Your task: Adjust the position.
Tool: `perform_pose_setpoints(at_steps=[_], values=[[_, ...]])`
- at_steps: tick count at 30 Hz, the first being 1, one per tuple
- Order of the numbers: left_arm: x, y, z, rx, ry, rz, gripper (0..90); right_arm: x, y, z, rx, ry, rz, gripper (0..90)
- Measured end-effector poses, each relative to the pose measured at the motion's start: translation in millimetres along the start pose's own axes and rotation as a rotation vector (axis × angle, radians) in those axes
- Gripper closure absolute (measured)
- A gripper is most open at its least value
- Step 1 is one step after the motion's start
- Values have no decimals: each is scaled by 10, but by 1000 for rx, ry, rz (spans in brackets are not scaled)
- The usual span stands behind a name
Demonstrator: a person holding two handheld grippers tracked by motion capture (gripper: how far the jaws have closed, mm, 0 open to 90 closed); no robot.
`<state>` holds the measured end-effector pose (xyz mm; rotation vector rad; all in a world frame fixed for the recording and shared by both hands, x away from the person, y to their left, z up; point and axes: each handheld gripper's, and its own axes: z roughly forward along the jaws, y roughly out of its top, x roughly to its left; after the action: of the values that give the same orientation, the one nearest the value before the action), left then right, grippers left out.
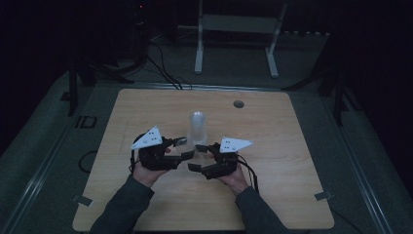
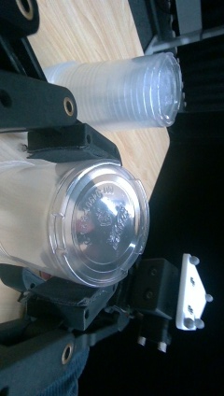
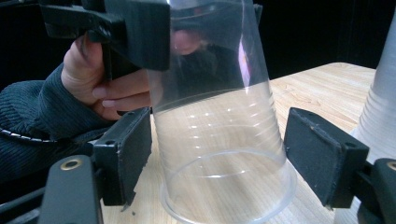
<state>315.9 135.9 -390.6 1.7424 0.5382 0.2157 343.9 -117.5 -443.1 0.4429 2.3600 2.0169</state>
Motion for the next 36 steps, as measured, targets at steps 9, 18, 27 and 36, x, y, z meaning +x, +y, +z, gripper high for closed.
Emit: perform_pose_setpoints(at_steps=[9,18,27,36], values=[[20,-1,-30,-40,-29,-31,410,-1,-9,17,-2,10,-2,226],[33,-20,-28,-51,-35,-47,410,7,-7,19,8,4,-10,240],[44,-35,-20,-44,-34,-48,408,42,4,30,30,-25,-43,290],[51,-48,-5,-26,-26,-56,357,67,26,31,59,-42,-65,322]])
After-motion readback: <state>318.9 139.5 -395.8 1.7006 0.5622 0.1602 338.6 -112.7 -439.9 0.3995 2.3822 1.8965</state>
